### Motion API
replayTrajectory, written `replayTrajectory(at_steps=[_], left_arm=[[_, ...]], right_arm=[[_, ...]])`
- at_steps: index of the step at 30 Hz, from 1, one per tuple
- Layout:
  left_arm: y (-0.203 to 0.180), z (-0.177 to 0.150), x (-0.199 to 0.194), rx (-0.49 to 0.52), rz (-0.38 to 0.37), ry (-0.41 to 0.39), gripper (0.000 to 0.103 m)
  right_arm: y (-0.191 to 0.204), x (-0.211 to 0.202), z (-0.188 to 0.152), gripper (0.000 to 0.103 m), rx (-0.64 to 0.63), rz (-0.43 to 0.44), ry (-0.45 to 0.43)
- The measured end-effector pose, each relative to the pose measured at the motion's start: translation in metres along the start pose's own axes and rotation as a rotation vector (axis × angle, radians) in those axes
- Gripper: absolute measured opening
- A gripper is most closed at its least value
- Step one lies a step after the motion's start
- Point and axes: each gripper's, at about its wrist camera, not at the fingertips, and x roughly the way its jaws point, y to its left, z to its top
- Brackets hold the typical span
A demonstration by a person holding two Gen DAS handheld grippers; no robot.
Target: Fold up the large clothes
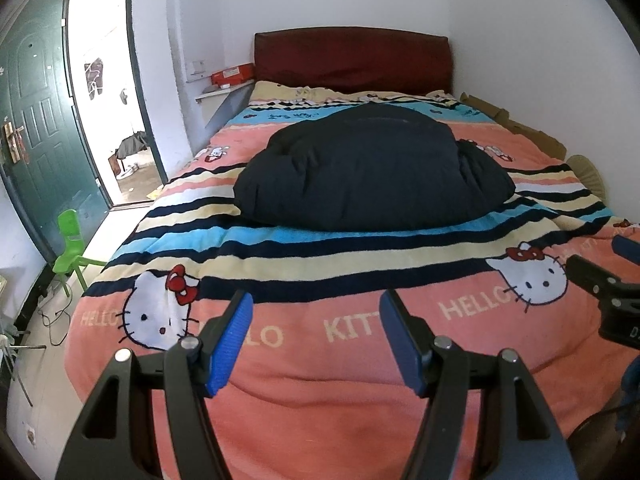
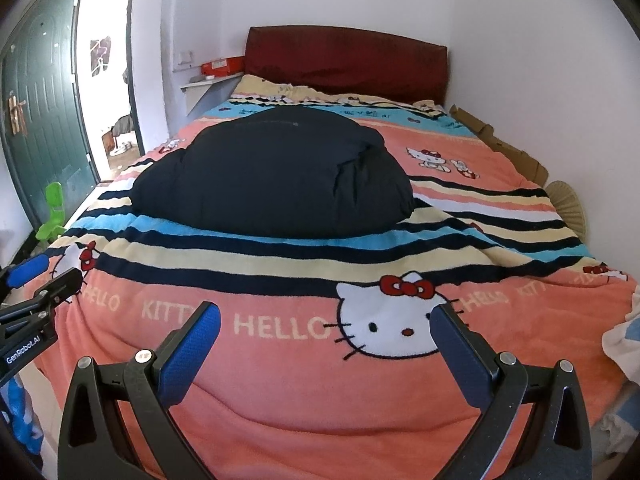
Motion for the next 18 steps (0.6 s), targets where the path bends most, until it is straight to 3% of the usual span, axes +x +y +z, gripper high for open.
replayTrajectory(at_steps=[18], left_arm=[[-0.0023, -0.0014, -0.0005, 0.005, -0.004, 0.000, 0.064]], right_arm=[[-0.0052, 0.0015, -0.0017, 0.102, 0.002, -0.010, 0.006]])
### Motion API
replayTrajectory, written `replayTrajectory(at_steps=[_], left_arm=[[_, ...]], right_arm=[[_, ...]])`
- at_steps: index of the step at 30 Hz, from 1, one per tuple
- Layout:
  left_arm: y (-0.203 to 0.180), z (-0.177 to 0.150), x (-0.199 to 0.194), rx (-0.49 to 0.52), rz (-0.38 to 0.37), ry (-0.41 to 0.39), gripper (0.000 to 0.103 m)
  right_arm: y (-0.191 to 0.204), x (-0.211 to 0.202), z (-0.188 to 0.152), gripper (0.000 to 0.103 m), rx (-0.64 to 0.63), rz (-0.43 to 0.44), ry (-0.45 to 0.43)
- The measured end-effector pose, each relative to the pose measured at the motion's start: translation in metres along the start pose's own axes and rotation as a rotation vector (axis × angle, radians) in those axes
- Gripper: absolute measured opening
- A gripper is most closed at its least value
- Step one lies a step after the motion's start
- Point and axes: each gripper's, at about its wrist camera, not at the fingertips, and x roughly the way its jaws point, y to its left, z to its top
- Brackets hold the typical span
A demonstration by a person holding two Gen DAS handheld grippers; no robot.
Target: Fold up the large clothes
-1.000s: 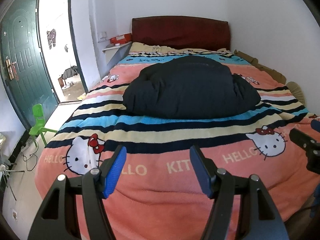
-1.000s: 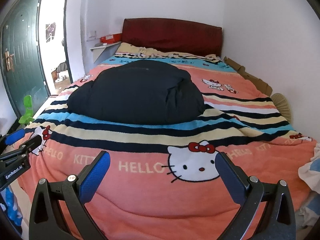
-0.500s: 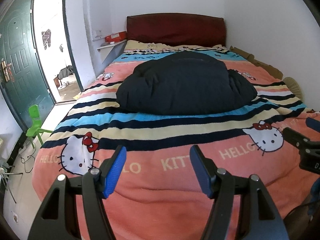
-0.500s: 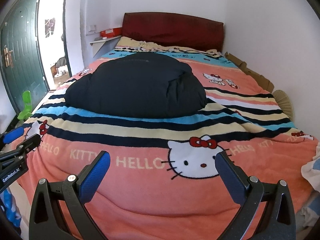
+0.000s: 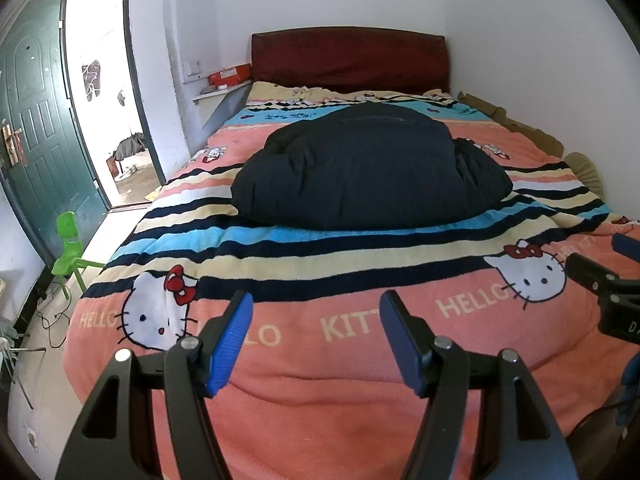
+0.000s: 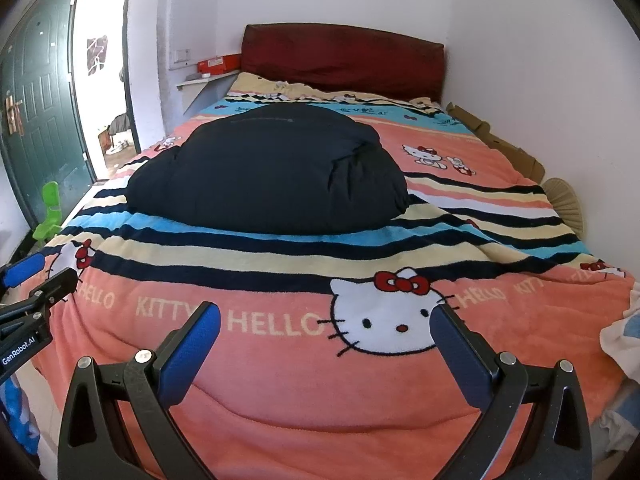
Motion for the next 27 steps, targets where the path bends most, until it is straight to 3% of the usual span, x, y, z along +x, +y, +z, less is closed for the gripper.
replayTrajectory(at_steps=[27], left_arm=[[0.0028, 0.0024, -0.0055, 0.000, 0.002, -0.009, 0.064]], right_arm=[[-0.0099, -0.0051, -0.0036, 0.102, 0.016, -0.022, 0.002]])
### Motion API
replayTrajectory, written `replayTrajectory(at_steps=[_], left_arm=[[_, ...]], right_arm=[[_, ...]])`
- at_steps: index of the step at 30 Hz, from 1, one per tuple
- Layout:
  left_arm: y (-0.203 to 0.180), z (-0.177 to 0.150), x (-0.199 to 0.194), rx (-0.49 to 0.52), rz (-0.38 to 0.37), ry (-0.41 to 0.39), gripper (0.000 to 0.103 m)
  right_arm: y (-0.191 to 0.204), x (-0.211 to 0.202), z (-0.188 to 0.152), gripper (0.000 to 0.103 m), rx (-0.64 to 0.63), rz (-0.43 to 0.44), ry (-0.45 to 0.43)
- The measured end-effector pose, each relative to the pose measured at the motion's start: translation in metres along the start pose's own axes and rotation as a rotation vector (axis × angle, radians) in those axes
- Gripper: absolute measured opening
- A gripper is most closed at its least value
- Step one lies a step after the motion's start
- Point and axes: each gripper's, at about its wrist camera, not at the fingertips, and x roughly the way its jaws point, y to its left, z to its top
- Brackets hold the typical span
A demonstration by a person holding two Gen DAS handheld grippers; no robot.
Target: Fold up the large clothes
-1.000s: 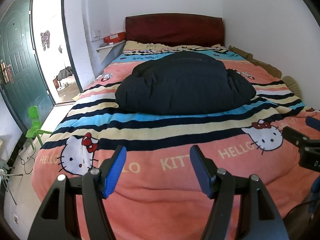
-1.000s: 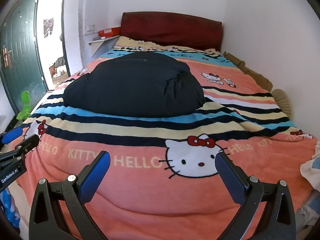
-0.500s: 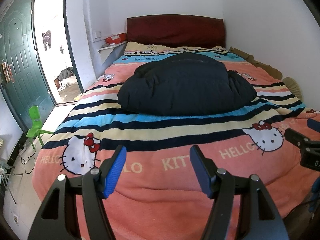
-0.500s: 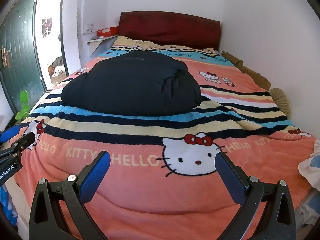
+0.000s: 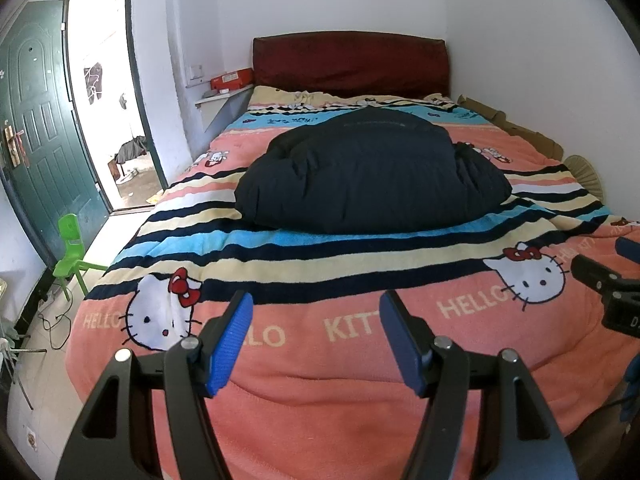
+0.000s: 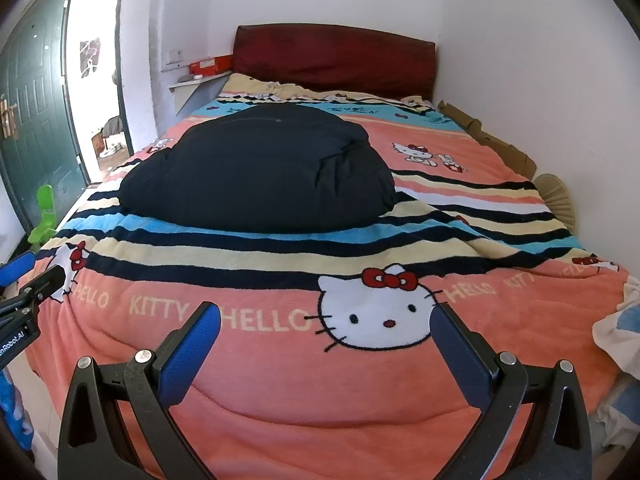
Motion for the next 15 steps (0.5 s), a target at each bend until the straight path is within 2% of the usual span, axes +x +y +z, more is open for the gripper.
replayTrajectory(at_steps=[15], left_arm=[[-0.0007, 0.0011, -0.0026, -0.004, -0.006, 0.002, 0.064]], right_arm=[[0.0005, 0.0001, -0.0002, 0.102, 0.000, 0.001, 0.001]])
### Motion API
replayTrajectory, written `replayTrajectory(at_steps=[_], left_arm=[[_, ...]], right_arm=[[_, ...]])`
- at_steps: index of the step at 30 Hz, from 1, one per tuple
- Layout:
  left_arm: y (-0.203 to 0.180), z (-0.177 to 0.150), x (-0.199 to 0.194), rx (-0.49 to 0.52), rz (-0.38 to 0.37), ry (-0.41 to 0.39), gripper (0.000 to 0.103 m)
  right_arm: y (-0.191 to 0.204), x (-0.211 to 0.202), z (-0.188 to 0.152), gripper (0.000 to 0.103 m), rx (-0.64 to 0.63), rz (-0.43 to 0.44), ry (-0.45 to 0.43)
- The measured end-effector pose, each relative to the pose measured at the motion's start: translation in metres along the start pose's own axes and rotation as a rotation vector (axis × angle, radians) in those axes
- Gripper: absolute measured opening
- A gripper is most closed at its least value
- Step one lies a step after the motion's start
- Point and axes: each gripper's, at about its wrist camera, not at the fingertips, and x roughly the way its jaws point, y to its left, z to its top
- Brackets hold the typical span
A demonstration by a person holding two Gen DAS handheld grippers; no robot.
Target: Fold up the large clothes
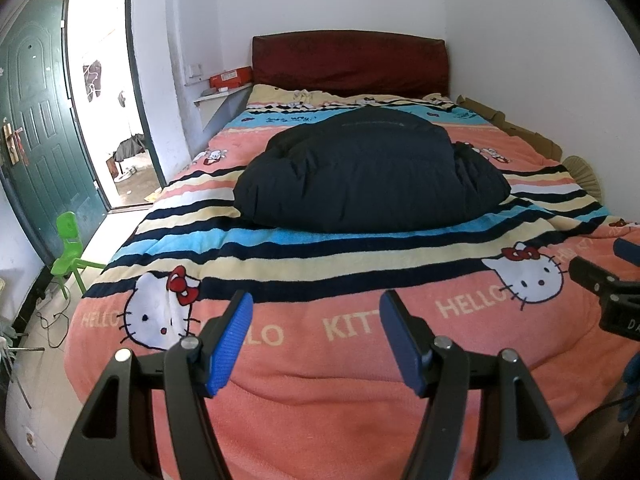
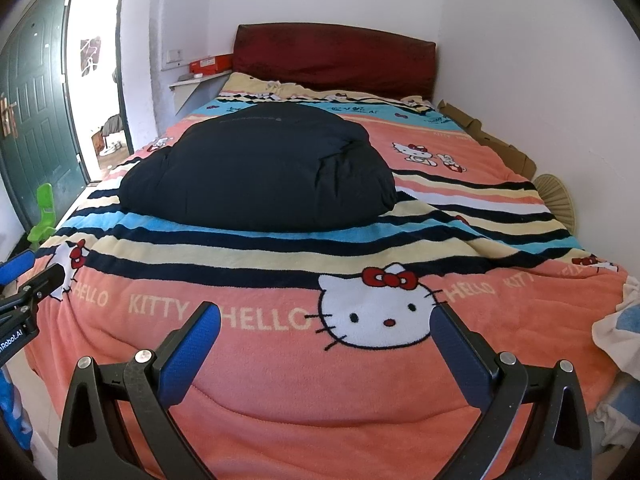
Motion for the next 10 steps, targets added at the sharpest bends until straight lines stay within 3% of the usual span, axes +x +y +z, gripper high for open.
replayTrajectory(at_steps=[10], left_arm=[[-0.0017, -0.0015, 0.0023, -0.005, -0.006, 0.019, 0.064]], right_arm=[[-0.0035, 0.0002, -0.0022, 0.102, 0.001, 0.000, 0.006]])
